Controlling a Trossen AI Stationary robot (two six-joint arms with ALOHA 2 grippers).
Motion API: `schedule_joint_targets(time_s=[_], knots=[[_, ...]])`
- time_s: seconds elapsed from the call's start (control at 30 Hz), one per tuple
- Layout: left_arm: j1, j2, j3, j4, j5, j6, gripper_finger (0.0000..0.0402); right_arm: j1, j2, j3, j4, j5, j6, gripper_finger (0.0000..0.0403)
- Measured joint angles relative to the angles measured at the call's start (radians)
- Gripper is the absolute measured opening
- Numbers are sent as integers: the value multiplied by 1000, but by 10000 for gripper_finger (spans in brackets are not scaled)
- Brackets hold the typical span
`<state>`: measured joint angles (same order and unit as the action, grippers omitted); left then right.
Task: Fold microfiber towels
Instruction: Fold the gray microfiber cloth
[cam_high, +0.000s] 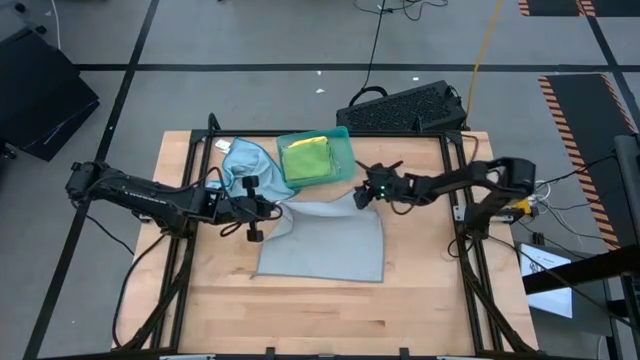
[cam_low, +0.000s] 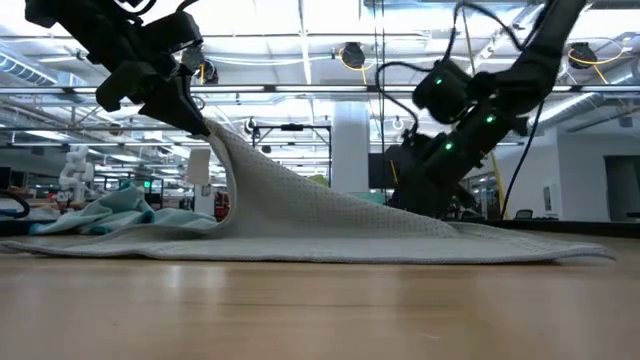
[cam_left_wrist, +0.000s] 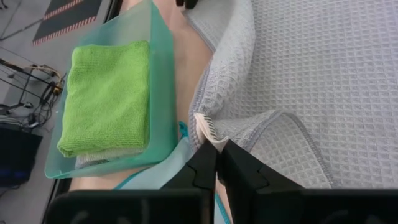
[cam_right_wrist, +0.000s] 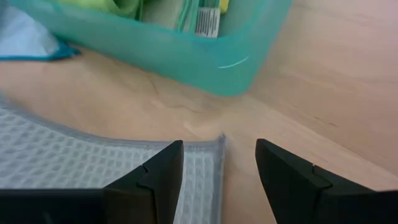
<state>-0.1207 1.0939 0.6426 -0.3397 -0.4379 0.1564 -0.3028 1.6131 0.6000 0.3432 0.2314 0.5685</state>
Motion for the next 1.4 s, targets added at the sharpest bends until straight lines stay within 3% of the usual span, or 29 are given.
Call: schedule_joint_targets(time_s=[0.3,0.4,0.57,0.63,0.93,1.13,1.27,1.4], knots=[[0,0,0,-8,3,-2,6,-4,112,66,-9,1,-32,173],[0,0,0,-8,3,-9,16,-4,115,67,-31,8,-33,133],[0,0,0,-9,3,-1,21,-6,103,63,-30,7,-79,27],[0,0,0,-16,-11,16,12,-4,88,63,-34,-2,-105,9],[34,0,0,-115,-52,218,29,60,-66,63,-81,12,-191,4],[82,0,0,-127,-59,290,37,128,-176,63,-216,133,-191,3],[111,0,0,-130,-60,277,76,142,-198,63,-248,149,-183,3],[151,0,0,-150,-42,208,145,149,-198,63,-252,162,-188,3]])
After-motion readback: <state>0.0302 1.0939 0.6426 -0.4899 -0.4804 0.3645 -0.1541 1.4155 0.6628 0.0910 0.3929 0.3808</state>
